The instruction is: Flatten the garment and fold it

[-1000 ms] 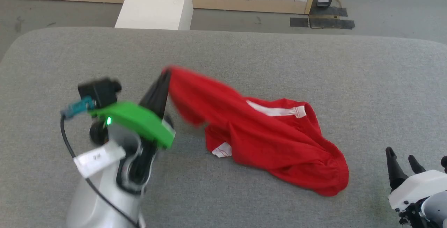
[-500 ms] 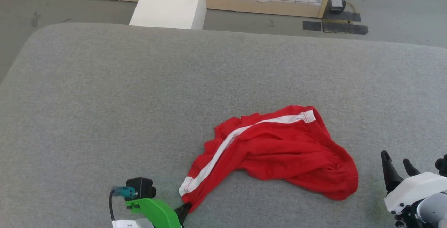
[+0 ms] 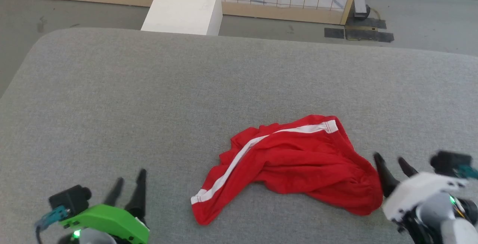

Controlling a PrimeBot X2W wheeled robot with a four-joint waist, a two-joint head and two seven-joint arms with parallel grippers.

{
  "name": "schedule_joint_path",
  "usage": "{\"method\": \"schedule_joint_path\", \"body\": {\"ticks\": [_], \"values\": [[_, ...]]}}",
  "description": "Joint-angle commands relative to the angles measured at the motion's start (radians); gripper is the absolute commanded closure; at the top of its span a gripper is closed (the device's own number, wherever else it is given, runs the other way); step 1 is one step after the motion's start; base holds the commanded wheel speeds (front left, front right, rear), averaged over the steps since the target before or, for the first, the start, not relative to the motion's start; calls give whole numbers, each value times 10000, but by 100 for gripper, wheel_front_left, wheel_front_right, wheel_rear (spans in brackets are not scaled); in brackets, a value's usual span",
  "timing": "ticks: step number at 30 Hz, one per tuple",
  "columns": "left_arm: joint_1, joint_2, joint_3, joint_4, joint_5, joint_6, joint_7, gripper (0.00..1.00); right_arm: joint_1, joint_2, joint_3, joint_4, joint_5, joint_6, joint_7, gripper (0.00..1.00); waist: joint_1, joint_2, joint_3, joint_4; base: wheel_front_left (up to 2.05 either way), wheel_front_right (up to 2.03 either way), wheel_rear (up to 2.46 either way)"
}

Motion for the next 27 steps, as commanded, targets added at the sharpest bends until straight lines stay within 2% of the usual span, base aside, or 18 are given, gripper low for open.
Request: {"method": "schedule_joint_path", "body": {"ticks": [1, 5, 8, 16, 25, 26, 27], "values": [[-99, 97, -10, 52, 442, -163, -610, 0, -402, -3, 268, -109, -51, -13, 165, 0, 0, 89, 93, -26, 0, 0, 0], [-339, 139, -155, 452, 1620, -432, -2700, 0, -1344, -3, 1164, -49, -54, -13, 932, 0, 0, 89, 297, -52, 0, 0, 0], [-529, 26, -248, 801, 2029, -589, -3373, 0, -2123, -3, 1617, 255, -564, -13, 1898, 0, 0, 89, 491, 26, 0, 0, 0], [-1073, -344, -288, 1497, 2304, -1020, -3653, 0, -3391, -3, 1803, 902, -1787, -13, 3848, 0, 0, 89, 990, 494, 0, 0, 0], [-1274, -564, -16, 1677, 2430, -1315, -3681, 0, -3741, -3, 2061, 1323, -2103, -13, 3982, 0, 0, 89, 1277, 608, 0, 0, 0], [-1277, -575, 1, 1695, 2439, -1341, -3682, 0, -3763, -3, 2089, 1383, -2067, -13, 4000, 4, 0, 89, 1299, 601, 0, 0, 0], [-1301, -585, 24, 1718, 2456, -1370, -3682, 0, -3796, -3, 2092, 1416, -2045, -13, 3964, 57, 0, 89, 1326, 596, 0, 0, 0]]}}
